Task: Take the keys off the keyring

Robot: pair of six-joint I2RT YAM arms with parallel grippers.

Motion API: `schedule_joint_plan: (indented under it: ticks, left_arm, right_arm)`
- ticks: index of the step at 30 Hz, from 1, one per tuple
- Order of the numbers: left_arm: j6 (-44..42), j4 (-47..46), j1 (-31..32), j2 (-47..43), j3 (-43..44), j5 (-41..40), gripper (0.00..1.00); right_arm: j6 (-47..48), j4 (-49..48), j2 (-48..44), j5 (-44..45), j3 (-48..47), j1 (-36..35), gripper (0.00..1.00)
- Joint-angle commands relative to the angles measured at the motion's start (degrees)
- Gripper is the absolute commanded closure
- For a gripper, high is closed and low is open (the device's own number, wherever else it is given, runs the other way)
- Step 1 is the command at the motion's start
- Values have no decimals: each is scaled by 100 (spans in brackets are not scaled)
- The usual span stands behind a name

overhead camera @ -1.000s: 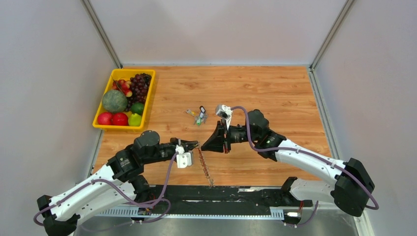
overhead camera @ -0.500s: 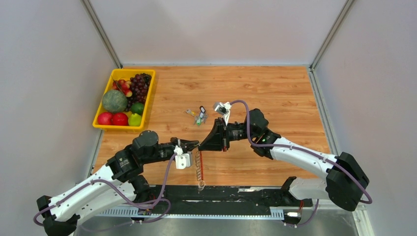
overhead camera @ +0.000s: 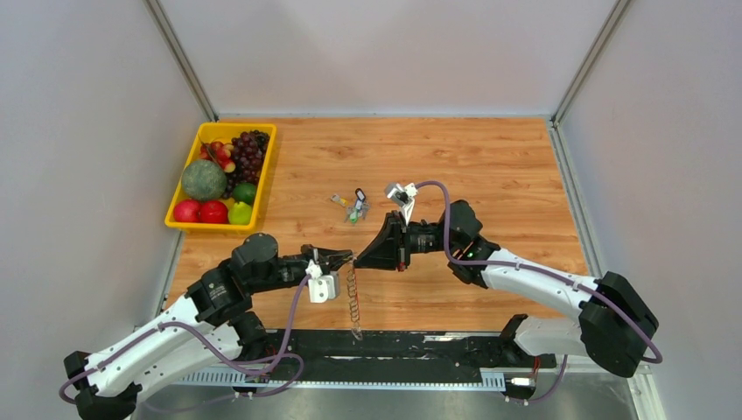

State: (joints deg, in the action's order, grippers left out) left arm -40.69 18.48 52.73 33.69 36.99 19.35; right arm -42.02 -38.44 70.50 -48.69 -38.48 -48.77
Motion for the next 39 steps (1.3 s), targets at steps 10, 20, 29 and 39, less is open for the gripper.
schedule_joint_plan:
  ticks: [10,20,29,39]
  left_arm:
    - [-114,320,-57,-80,-11,189,100]
    - [-95,269,-59,-231,-24,-38,100]
    - [-140,275,-52,-231,-29,106,100]
    - [-159,276,-53,-232,-42,135,100]
  right_arm:
    - [-595,-1595,-303,550,170,3,100]
    - [954,873,-557,166,-206,0,70]
    - [2487,2217,-667,351,-669,-3,64]
    - [3526,3037,-401,288,-1242,-209,64]
